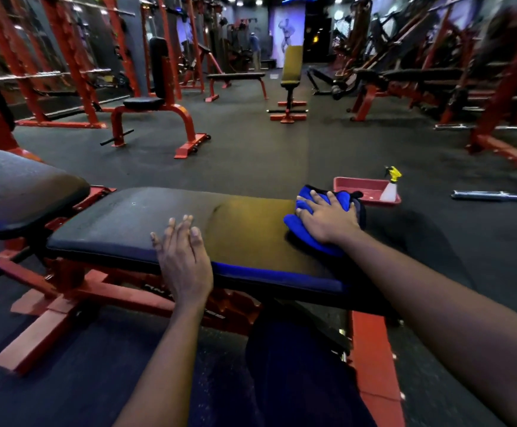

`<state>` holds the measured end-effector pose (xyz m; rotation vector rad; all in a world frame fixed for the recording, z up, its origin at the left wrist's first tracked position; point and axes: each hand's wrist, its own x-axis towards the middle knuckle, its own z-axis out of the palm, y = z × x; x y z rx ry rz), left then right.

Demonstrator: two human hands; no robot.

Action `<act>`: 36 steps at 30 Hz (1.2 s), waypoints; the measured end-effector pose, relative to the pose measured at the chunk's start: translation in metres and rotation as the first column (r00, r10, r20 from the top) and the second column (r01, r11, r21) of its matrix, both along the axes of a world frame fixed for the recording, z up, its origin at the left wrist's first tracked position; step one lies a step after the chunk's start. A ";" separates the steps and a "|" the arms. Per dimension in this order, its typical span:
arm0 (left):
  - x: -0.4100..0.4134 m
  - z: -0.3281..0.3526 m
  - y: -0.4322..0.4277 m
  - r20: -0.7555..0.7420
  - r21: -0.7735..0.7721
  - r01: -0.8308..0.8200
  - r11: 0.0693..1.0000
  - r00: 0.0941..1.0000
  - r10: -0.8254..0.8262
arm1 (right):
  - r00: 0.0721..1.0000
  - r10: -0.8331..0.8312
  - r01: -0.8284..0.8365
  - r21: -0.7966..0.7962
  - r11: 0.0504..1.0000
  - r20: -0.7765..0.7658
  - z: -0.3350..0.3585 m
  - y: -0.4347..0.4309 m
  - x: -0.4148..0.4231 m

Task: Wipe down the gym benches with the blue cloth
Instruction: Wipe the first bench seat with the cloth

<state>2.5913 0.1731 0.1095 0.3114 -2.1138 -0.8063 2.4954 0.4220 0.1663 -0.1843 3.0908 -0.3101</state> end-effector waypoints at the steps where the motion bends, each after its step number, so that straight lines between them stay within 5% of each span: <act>1: 0.000 0.000 0.005 -0.012 0.004 -0.003 1.000 1.000 0.003 | 0.999 -0.052 0.052 0.008 0.999 -0.003 0.001 0.023 0.004; 7: 0.002 -0.003 0.016 0.026 -0.024 -0.066 0.998 0.997 0.067 | 0.958 -0.287 0.287 0.010 0.958 0.014 0.001 0.113 0.040; 18: 0.008 -0.004 0.041 -0.023 0.031 -0.060 0.998 0.998 0.061 | 0.977 -0.075 0.067 -0.045 0.997 -0.198 -0.019 0.023 0.121; 25: 0.010 -0.003 0.042 -0.031 0.037 -0.045 0.998 0.998 0.047 | 0.919 -0.391 0.385 -0.094 0.918 -0.059 -0.009 0.104 0.107; 36: 0.005 -0.005 0.005 -0.066 0.004 0.008 1.000 0.998 -0.008 | 0.986 -0.165 0.165 0.007 0.986 0.026 0.003 0.036 0.011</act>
